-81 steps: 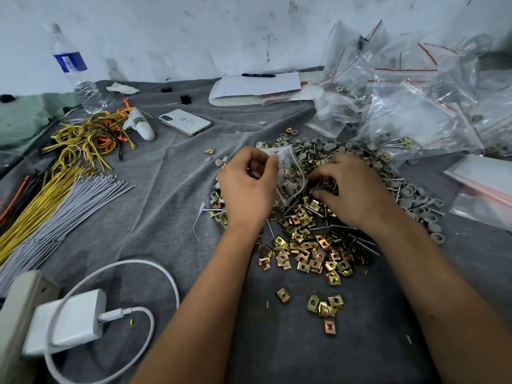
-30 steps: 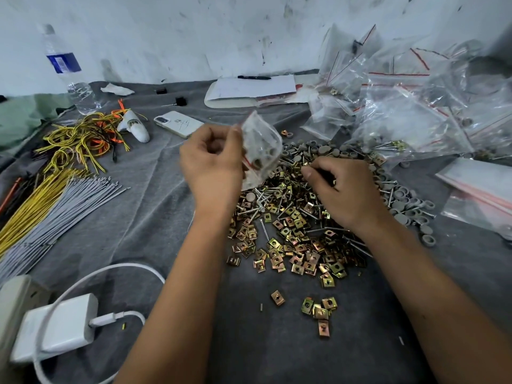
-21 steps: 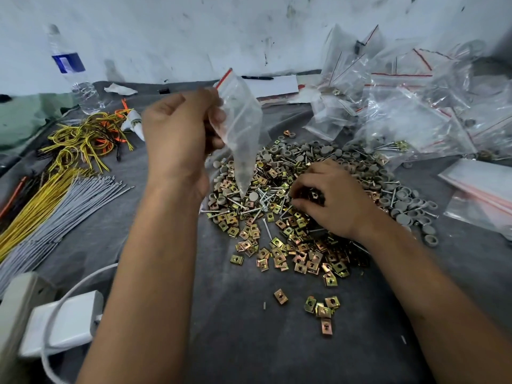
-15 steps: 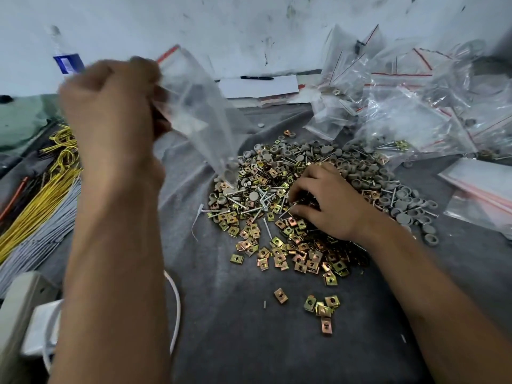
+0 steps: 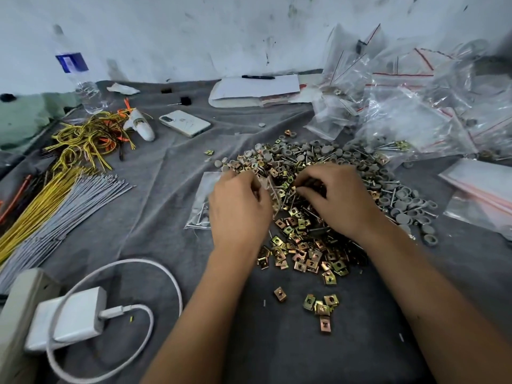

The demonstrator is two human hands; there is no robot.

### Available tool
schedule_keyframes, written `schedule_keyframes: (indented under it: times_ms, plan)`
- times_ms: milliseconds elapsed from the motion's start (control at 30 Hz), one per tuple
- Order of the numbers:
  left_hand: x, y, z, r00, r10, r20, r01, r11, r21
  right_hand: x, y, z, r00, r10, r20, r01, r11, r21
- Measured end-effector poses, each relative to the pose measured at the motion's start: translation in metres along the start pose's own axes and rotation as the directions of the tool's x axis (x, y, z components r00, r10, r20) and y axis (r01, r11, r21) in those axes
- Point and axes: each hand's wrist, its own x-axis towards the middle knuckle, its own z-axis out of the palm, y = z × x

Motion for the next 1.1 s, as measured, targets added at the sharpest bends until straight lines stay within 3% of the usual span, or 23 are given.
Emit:
schedule_keyframes:
  times_ms: [133, 300, 433, 533, 633, 833, 967, 1100]
  plan:
    - [-0.008, -0.01, -0.004, 0.995, 0.023, 0.092, -0.005, 0.98, -0.198, -0.002, -0.005, 0.001, 0.995, 0.013, -0.095, -0.003, 0.994, 0.106]
    - [-0.004, -0.012, 0.002, 0.982, -0.12, 0.148, 0.169, 0.909, -0.38, -0.003, -0.01, 0.001, 0.975, 0.055, -0.217, 0.006, 0.963, 0.27]
    - [-0.004, -0.013, 0.004, 0.976, -0.143, 0.161, 0.203, 0.865, -0.459, -0.004, -0.015, 0.001, 0.983, -0.004, -0.183, 0.063, 0.945, 0.321]
    - [-0.003, -0.014, 0.003, 0.988, -0.113, 0.101, 0.149, 0.858, -0.492, -0.006, -0.021, 0.004, 0.988, -0.109, -0.114, 0.135, 0.956, 0.262]
    - [-0.003, -0.013, 0.003, 0.999, -0.045, -0.011, 0.034, 0.868, -0.496, -0.007, -0.024, 0.006, 0.989, -0.123, -0.083, 0.14, 0.958, 0.252]
    - [-0.003, -0.012, 0.001, 0.984, 0.087, -0.157, -0.149, 0.886, -0.439, -0.009, -0.028, 0.007, 0.98, -0.128, -0.155, 0.166, 0.948, 0.27]
    - [0.002, -0.019, -0.002, 0.99, -0.099, -0.102, 0.025, 0.827, -0.562, -0.008, -0.026, 0.008, 0.962, -0.007, -0.274, 0.111, 0.924, 0.365]
    - [0.007, -0.026, -0.005, 0.968, -0.25, -0.033, 0.164, 0.723, -0.671, -0.007, -0.017, 0.01, 0.954, 0.105, -0.282, -0.001, 0.938, 0.348]
